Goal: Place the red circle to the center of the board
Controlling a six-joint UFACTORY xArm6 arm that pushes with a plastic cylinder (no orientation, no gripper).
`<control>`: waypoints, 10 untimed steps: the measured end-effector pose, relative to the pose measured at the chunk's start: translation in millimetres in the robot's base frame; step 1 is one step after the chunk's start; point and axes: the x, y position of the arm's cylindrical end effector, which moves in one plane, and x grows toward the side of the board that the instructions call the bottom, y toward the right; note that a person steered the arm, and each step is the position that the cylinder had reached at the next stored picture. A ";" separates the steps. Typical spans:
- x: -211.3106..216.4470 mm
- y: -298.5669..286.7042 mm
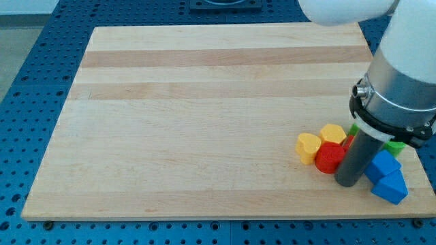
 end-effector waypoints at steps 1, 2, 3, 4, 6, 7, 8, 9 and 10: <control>-0.2 0.0; -3.1 -0.6; -8.9 -2.2; -17.1 -6.8; -32.0 -28.1; -40.8 -40.4; -55.3 -47.8; -72.3 -47.7; -84.7 -47.5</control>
